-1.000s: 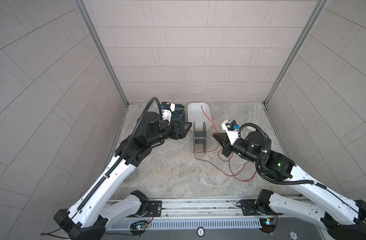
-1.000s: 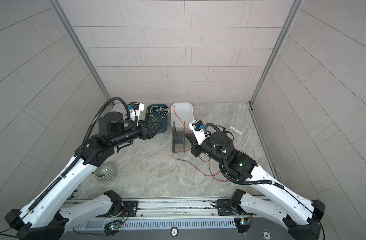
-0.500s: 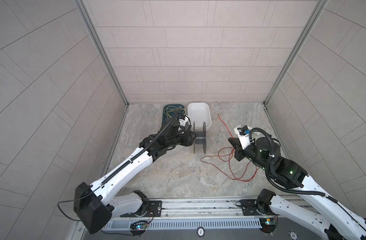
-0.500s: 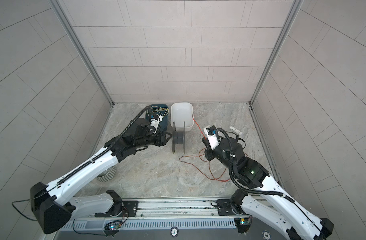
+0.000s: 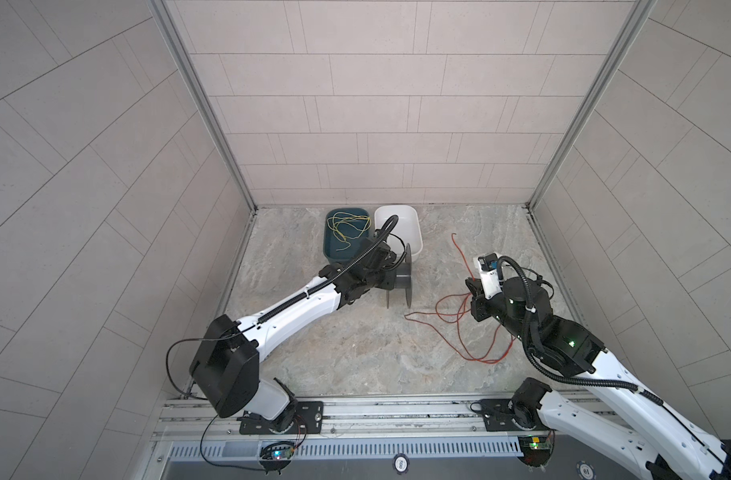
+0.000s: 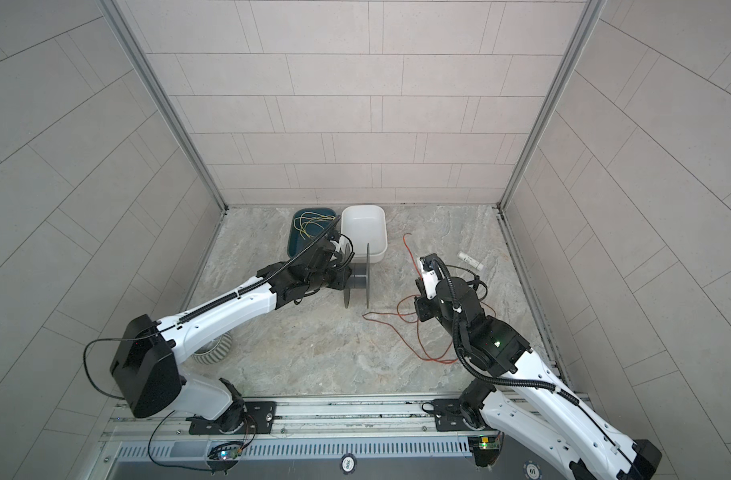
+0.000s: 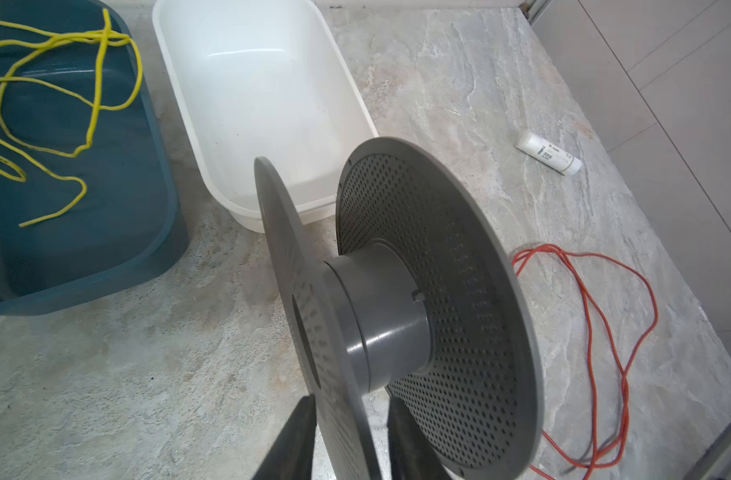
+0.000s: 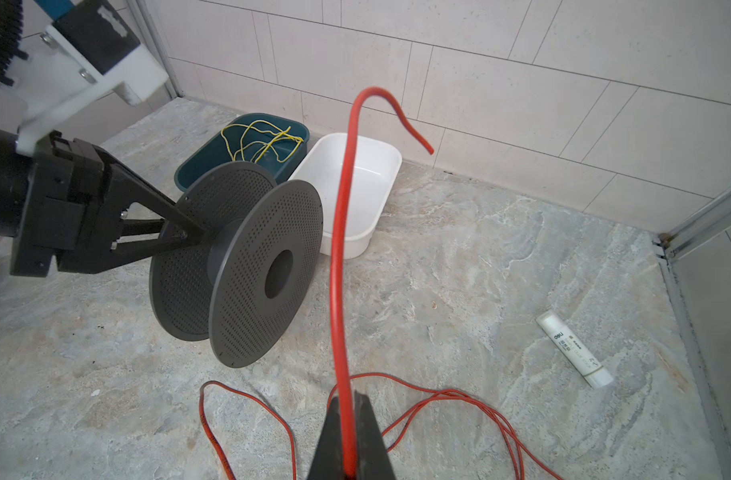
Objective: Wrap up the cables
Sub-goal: 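Grasp the grey spool flange with the left gripper and lift it, then hold the spool with the left gripper while the right brings the cable to its hub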
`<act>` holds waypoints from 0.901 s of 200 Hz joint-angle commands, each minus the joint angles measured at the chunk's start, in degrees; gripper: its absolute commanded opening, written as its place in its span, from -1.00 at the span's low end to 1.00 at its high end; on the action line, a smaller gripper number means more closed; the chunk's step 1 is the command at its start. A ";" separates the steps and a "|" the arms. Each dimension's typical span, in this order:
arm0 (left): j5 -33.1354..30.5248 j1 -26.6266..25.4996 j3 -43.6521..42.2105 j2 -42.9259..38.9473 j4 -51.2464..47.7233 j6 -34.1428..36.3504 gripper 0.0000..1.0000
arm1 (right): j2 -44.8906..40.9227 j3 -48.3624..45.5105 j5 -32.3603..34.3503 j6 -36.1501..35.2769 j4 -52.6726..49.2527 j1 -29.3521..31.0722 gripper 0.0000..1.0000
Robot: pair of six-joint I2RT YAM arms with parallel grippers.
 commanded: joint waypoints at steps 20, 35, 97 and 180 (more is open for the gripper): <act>-5.02 -0.41 3.67 0.05 -2.90 2.78 -0.64 | -2.01 -2.23 0.62 1.91 3.11 -0.42 -1.00; -5.06 -0.36 4.88 0.12 -4.81 4.08 -0.77 | -2.29 -3.28 0.81 2.45 4.67 -0.53 -1.00; -7.68 -0.21 8.48 0.23 -12.33 10.25 -0.87 | -0.92 -5.78 -9.96 -2.56 12.41 -0.58 -1.00; -12.81 -0.21 6.98 -1.03 -8.01 20.95 -0.93 | -1.22 -6.71 -12.14 -3.55 14.37 -0.53 -1.00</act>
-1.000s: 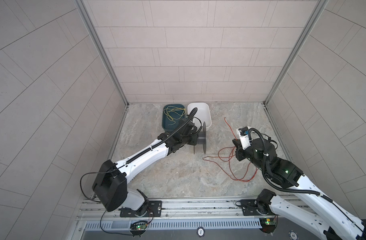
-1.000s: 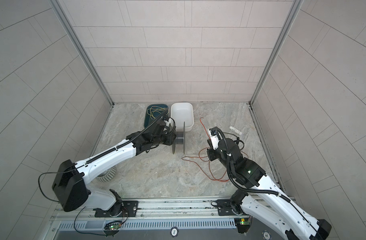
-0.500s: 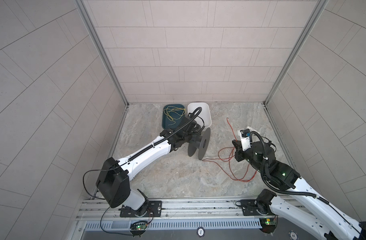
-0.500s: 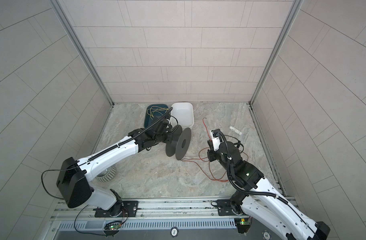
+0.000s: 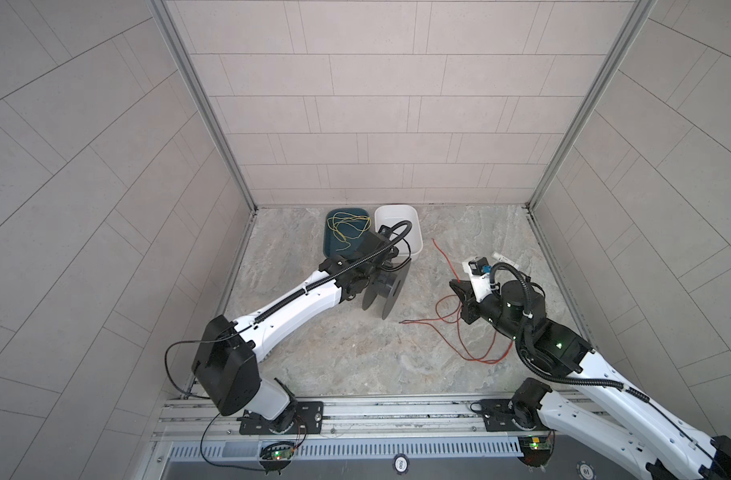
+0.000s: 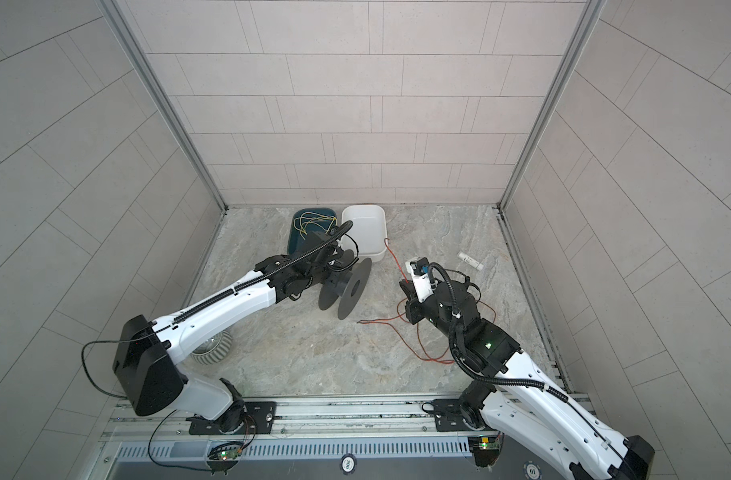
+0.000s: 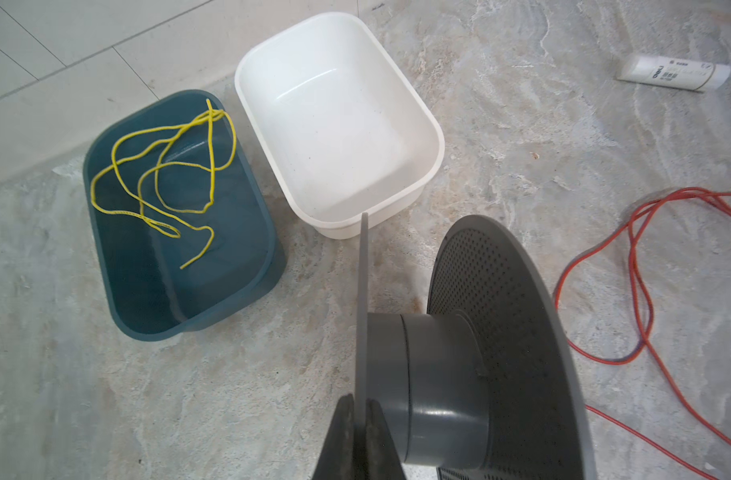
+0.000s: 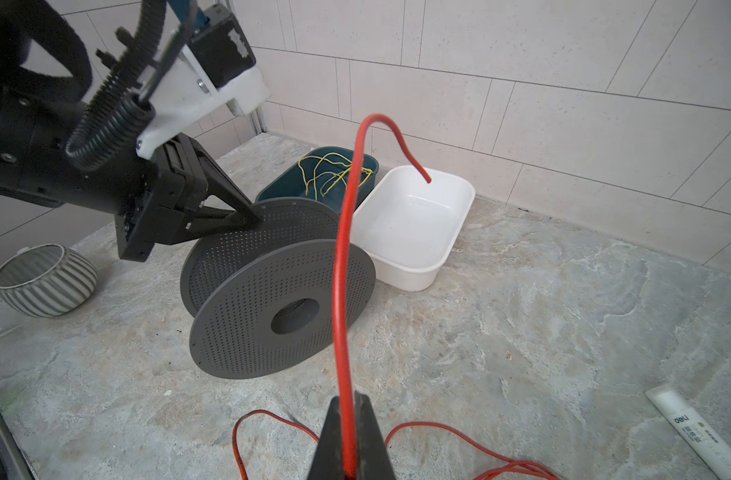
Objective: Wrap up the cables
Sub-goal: 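Hold the spool with the left gripper while the right brings the cable to its hub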
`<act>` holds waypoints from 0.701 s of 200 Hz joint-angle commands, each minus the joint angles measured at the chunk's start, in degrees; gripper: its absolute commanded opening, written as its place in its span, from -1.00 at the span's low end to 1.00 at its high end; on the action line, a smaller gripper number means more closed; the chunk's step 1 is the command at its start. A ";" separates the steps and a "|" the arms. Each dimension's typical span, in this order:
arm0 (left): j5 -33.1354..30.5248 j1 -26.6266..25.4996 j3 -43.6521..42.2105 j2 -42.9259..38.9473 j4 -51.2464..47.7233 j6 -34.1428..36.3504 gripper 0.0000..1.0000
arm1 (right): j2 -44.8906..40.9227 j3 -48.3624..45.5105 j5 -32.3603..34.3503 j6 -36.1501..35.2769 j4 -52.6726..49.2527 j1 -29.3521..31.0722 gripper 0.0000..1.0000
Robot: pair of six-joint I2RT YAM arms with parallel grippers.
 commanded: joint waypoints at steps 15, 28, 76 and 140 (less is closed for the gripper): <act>-1.53 -0.01 -0.07 -0.62 2.86 6.09 -0.93 | -1.48 -0.81 -1.03 -2.04 0.84 -0.21 -1.00; -3.00 0.03 -0.57 0.17 2.88 5.28 -0.92 | -1.65 -0.96 -1.23 -2.60 0.47 -0.15 -1.00; -4.81 0.96 -2.52 0.09 5.35 1.32 -0.39 | 0.56 -1.00 -2.92 -1.10 1.58 -0.18 -1.00; -4.98 1.72 -3.00 -1.95 5.47 0.14 -0.14 | 2.86 0.14 -4.47 -0.80 3.18 -0.20 -1.00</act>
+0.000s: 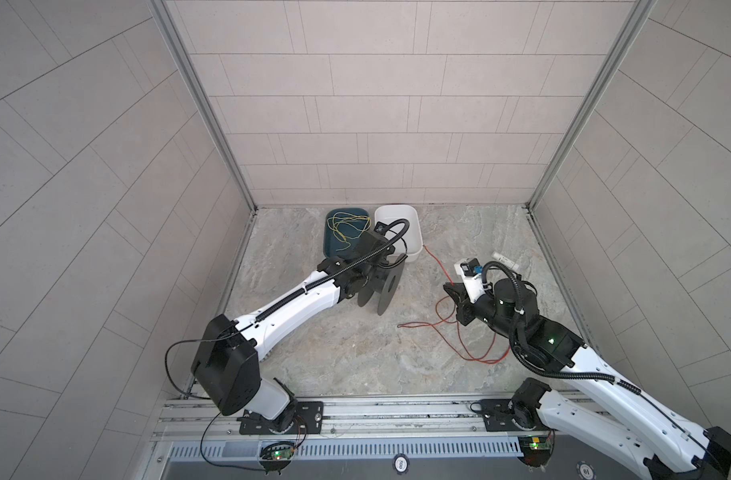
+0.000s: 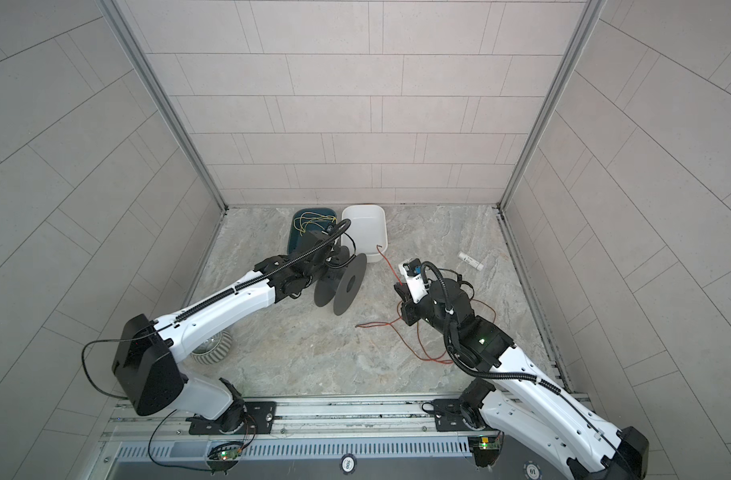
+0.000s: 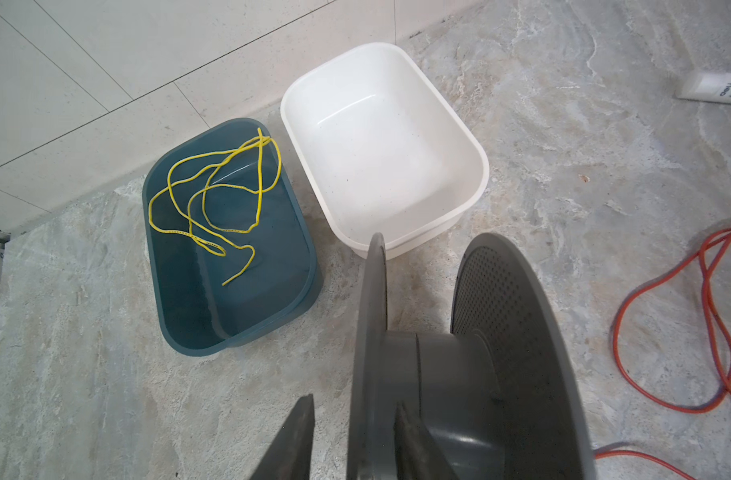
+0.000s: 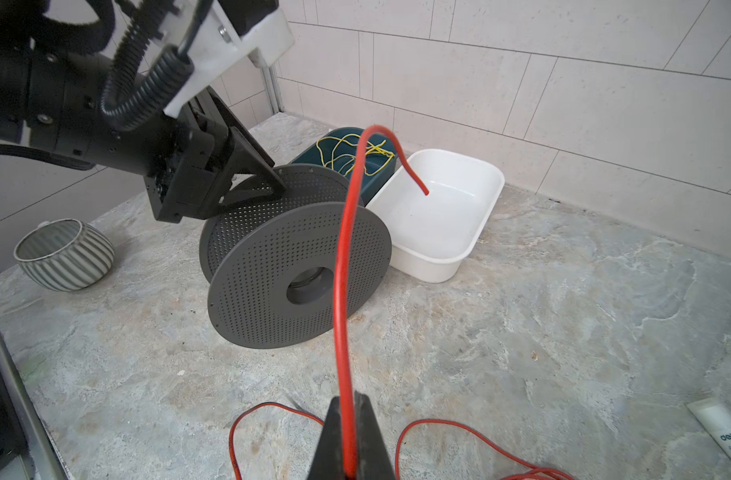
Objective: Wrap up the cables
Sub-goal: 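Hold the spool with the left gripper while the right brings the cable to its hub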
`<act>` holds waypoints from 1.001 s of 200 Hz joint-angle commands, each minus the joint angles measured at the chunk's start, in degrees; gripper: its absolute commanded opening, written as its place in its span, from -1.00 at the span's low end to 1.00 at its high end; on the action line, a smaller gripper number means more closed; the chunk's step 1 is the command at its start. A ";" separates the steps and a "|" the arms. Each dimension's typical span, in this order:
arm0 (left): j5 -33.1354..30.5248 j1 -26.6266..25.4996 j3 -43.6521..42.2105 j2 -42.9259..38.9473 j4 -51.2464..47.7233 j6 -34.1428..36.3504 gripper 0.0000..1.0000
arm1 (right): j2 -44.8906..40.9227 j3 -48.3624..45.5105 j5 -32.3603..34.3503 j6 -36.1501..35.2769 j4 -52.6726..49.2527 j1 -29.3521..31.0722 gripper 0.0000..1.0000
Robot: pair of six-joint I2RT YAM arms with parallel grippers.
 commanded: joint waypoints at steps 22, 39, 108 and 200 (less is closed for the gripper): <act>-0.37 0.32 0.56 -3.04 -1.92 -3.49 -0.02 | 0.95 1.24 -1.04 -0.80 3.14 -0.17 -1.00; 0.24 0.30 1.60 -4.55 -3.38 -3.93 0.23 | 2.20 2.64 -2.36 -1.63 2.49 -0.18 -1.00; 4.15 1.16 5.08 -12.34 -11.35 -1.11 0.57 | 7.69 9.10 -19.48 -4.82 -0.72 -1.47 -1.00; 28.67 12.13 10.28 -14.12 -13.86 6.63 0.69 | 23.56 20.55 -50.42 -3.20 -3.66 -17.23 -1.00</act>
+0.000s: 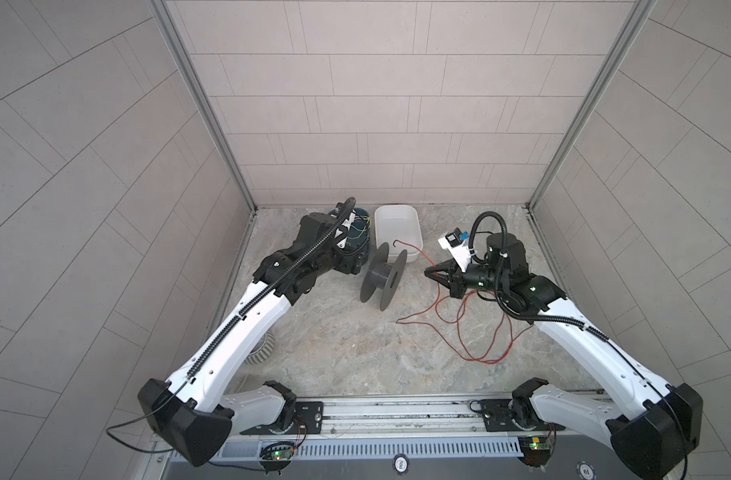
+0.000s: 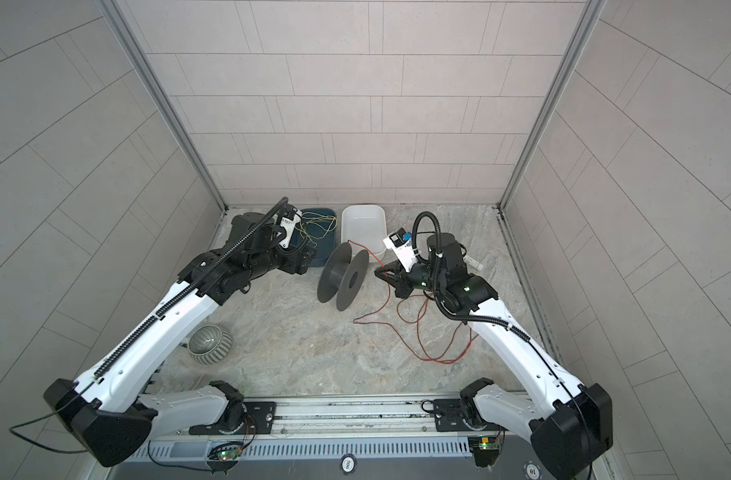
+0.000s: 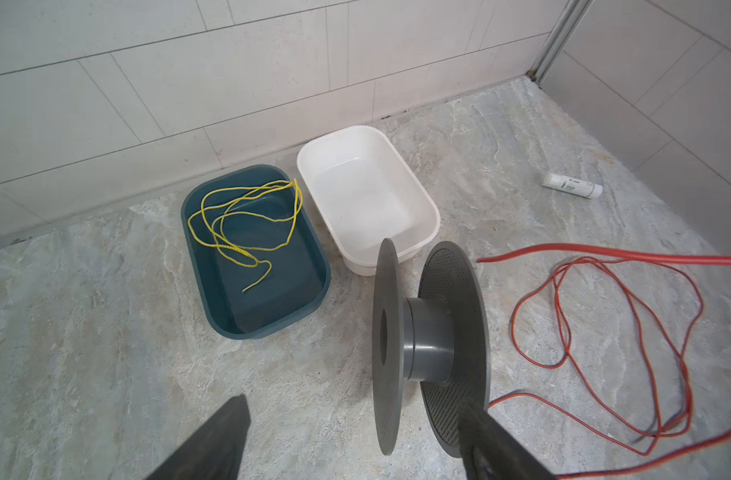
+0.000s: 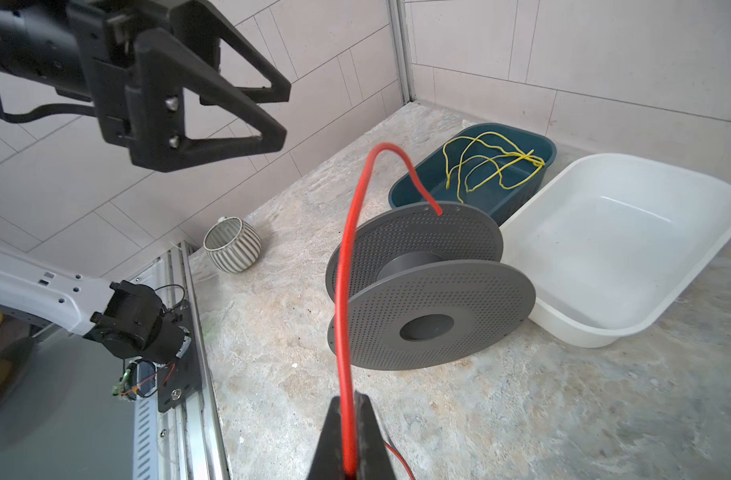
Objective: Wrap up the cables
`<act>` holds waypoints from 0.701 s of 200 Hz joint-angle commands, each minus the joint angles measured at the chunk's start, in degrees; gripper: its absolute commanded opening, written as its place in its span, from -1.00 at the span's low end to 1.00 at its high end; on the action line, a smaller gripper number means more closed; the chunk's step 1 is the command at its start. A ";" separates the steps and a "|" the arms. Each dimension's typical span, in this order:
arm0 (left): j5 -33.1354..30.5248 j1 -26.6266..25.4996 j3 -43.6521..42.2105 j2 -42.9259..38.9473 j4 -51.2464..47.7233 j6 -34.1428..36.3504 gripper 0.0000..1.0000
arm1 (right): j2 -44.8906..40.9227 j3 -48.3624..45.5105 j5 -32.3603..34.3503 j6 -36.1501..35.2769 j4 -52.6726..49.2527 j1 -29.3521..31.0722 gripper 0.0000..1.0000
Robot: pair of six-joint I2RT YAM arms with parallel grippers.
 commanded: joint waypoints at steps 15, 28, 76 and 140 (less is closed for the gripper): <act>10.56 0.45 2.60 2.32 0.79 4.08 0.69 | 3.91 4.67 -10.85 0.06 -1.63 -1.98 -1.00; 11.31 0.50 2.40 3.45 1.34 4.48 0.69 | 5.82 6.00 -11.91 0.13 -1.80 -2.59 -1.00; 10.91 1.23 1.62 6.77 2.96 6.69 0.69 | 11.98 8.81 -16.51 0.15 -3.48 -3.41 -1.00; 17.58 3.66 2.49 10.46 4.61 9.09 0.69 | 13.81 5.67 -21.52 8.70 7.61 -2.67 -1.00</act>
